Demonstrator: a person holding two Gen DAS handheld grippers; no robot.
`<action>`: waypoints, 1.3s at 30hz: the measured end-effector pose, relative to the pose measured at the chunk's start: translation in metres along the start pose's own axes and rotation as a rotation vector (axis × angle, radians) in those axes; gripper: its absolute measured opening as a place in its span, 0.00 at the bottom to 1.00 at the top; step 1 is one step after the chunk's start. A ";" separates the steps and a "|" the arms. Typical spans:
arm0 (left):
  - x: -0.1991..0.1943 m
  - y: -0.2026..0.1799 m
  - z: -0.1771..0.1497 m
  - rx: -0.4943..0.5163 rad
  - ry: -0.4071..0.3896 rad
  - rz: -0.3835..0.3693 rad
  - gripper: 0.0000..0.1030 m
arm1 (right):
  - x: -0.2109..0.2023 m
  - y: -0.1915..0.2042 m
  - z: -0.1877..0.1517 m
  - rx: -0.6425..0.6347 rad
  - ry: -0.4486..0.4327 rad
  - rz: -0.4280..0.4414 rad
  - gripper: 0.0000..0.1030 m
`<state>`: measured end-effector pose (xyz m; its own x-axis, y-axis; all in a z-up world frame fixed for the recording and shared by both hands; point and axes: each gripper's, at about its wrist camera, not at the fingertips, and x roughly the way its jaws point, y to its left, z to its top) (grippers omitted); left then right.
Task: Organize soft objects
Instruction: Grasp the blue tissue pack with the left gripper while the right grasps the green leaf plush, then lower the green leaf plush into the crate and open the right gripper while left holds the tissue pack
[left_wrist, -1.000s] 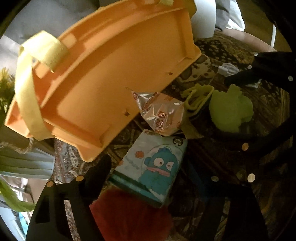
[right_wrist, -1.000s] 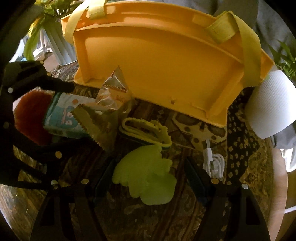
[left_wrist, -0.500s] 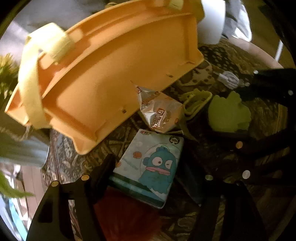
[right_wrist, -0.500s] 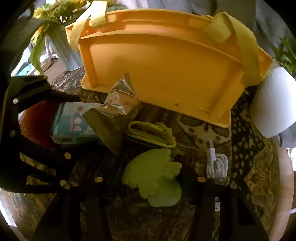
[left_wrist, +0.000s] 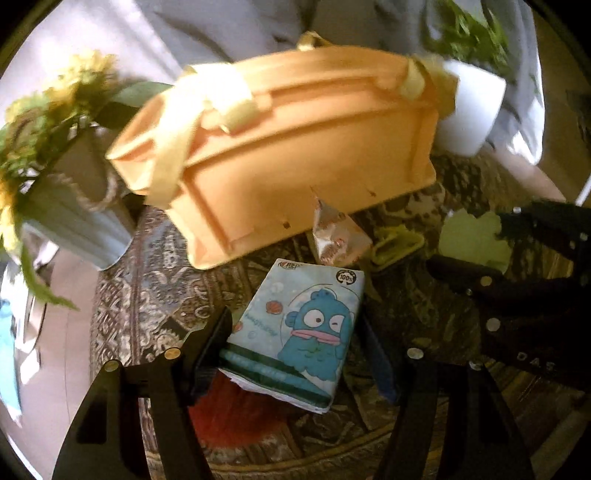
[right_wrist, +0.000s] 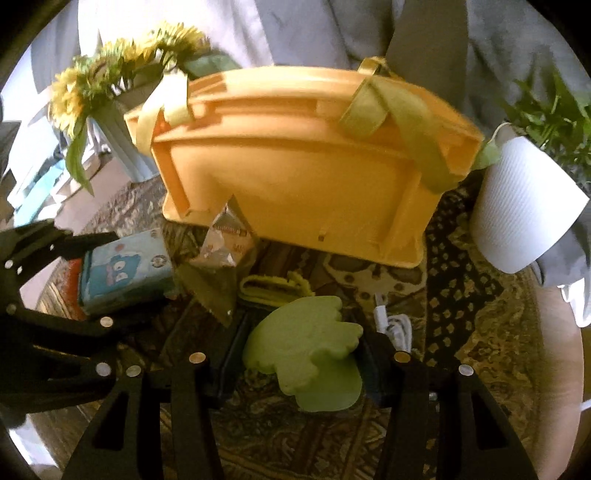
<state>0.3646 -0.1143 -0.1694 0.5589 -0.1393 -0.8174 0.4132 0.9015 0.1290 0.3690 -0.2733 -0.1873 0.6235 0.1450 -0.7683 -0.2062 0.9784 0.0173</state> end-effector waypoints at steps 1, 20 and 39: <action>-0.006 0.001 0.001 -0.018 -0.013 0.008 0.67 | -0.003 0.001 0.001 0.005 -0.004 0.002 0.53; -0.085 0.016 0.022 -0.242 -0.241 0.049 0.66 | -0.078 -0.011 0.039 0.090 -0.217 0.030 0.53; -0.119 0.042 0.081 -0.275 -0.407 0.082 0.65 | -0.109 -0.019 0.106 0.115 -0.392 0.054 0.53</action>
<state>0.3738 -0.0936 -0.0215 0.8395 -0.1621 -0.5187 0.1812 0.9833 -0.0139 0.3847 -0.2925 -0.0359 0.8585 0.2204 -0.4630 -0.1749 0.9746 0.1397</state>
